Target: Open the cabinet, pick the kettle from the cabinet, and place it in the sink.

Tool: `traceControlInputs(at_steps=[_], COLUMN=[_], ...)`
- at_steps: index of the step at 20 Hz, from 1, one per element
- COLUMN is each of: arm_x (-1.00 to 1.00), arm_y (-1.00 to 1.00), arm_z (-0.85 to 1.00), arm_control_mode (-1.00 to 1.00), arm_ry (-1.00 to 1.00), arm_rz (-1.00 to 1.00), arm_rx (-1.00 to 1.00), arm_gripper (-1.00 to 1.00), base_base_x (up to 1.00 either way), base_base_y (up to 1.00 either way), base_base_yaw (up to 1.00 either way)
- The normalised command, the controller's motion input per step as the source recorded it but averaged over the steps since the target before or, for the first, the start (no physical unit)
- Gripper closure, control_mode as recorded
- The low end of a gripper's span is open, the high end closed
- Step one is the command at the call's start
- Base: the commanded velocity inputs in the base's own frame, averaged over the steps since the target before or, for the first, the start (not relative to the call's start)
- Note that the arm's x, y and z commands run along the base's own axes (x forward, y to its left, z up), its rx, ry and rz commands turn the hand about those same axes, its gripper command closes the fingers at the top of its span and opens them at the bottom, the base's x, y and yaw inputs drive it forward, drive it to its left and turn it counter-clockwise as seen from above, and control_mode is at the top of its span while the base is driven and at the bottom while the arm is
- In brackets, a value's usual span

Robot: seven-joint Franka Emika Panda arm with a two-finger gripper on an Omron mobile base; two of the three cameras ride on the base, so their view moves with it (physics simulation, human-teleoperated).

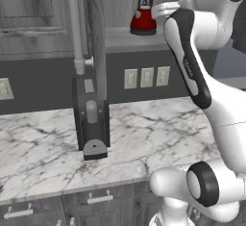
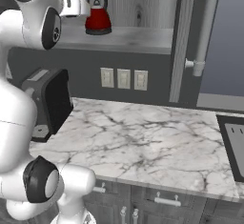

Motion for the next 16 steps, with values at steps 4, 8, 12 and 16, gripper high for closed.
traceControlInputs(at_steps=[4, 8, 12, 16], arm_x=[0.32, 0.37, 0.34, 0.34], arm_y=[0.13, 0.03, 0.00, 0.02], arm_z=[0.00, 0.00, 0.00, 0.00], arm_control_mode=[-1.00, -1.00, -1.00, -1.00], arm_ry=[0.00, 0.00, 0.00, 0.00], arm_rz=[-0.14, -0.15, -0.08, -0.03], arm_rx=[0.00, 0.00, 0.00, 0.00], arm_gripper=[-1.00, -1.00, -1.00, -1.00], base_base_x=[0.00, 0.00, 0.00, 0.00], base_base_y=[0.00, 0.00, 0.00, 0.00], base_base_yaw=[0.00, 0.00, 0.00, 0.00])
